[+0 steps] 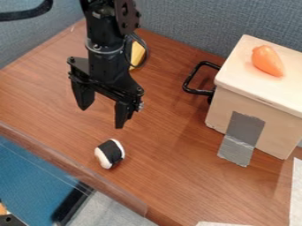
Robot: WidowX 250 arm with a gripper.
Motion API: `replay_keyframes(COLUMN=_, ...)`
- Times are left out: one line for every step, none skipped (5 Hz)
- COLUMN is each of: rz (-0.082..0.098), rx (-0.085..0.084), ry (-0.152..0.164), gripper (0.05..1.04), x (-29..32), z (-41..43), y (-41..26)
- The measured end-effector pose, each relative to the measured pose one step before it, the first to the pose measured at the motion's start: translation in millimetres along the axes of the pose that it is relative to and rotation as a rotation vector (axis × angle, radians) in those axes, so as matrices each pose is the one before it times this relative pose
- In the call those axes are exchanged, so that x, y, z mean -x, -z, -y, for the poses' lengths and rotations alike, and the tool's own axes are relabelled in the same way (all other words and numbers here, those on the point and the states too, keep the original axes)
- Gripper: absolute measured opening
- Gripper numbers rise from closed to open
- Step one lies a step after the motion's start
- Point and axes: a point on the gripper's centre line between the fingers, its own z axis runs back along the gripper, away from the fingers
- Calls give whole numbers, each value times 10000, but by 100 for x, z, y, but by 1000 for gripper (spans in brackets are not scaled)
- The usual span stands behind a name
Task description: Moved the orange thing from the top of the box to the bottom side of the table
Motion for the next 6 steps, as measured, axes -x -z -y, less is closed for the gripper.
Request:
replay_keyframes(rz=-292, rx=34, ry=12, gripper=1000, x=269, z=75, y=459)
replay_keyframes(rz=107, rx=154, ry=620, gripper=1000, x=-2154, z=1258, y=-1202)
replay_keyframes(rz=430, rx=269, ry=631, gripper=1000, x=-3375, z=1746, y=-2016)
replay_keyframes(rz=459, rx=265, ry=931, gripper=1000, x=-3950, z=2674, y=-1860)
replay_keyframes(rz=466, rx=92, ry=1035, gripper=1000, x=-3760, z=2660, y=-1259)
replay_keyframes(rz=562, rx=-360, ry=1092, gripper=1000, x=-3642, z=1775, y=-972)
